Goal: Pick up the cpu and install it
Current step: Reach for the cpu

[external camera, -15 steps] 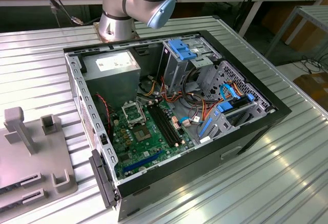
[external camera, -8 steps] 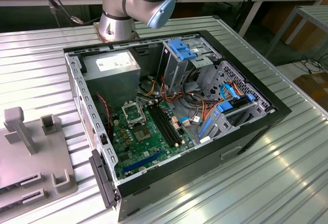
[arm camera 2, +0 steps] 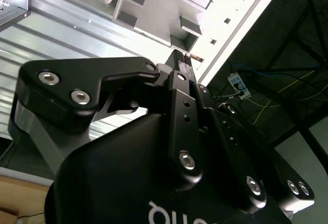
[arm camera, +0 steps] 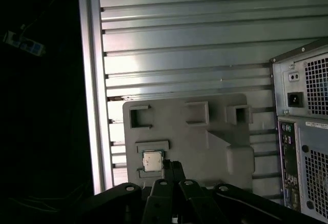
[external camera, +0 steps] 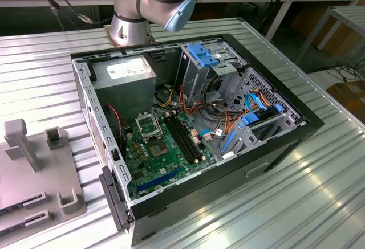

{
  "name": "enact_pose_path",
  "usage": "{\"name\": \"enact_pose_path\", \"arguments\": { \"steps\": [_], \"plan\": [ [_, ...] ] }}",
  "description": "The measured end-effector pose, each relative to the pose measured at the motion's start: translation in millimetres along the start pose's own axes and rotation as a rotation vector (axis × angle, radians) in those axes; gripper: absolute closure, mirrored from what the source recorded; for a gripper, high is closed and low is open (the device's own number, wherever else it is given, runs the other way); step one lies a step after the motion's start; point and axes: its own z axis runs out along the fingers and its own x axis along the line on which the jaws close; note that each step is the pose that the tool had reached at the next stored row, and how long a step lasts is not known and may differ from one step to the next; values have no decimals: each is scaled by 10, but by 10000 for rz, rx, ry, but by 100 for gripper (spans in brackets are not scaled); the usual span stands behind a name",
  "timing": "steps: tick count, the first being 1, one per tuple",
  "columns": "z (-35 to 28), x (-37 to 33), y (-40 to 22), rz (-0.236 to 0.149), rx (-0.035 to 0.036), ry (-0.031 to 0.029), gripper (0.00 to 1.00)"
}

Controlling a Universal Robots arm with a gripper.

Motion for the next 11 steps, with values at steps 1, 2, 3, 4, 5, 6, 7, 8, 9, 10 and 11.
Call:
{"name": "enact_pose_path", "arguments": {
  "steps": [1,2,3,4,5,6,7,8,9,10,11],
  "plan": [
    [5,15,-24,0,0,0,89],
    [10,29,-46,1,0,2,89],
    [15,43,-66,1,1,3,89],
    [22,56,-84,1,0,7,89],
    [29,68,-101,1,1,12,89],
    [38,82,-119,1,2,20,89],
    [47,91,-125,3,1,29,89],
    [61,99,-131,4,3,47,89],
    [77,104,-133,2,7,74,89],
    [78,105,-133,3,8,78,89],
    [80,106,-132,4,7,80,89]
  ]
}}
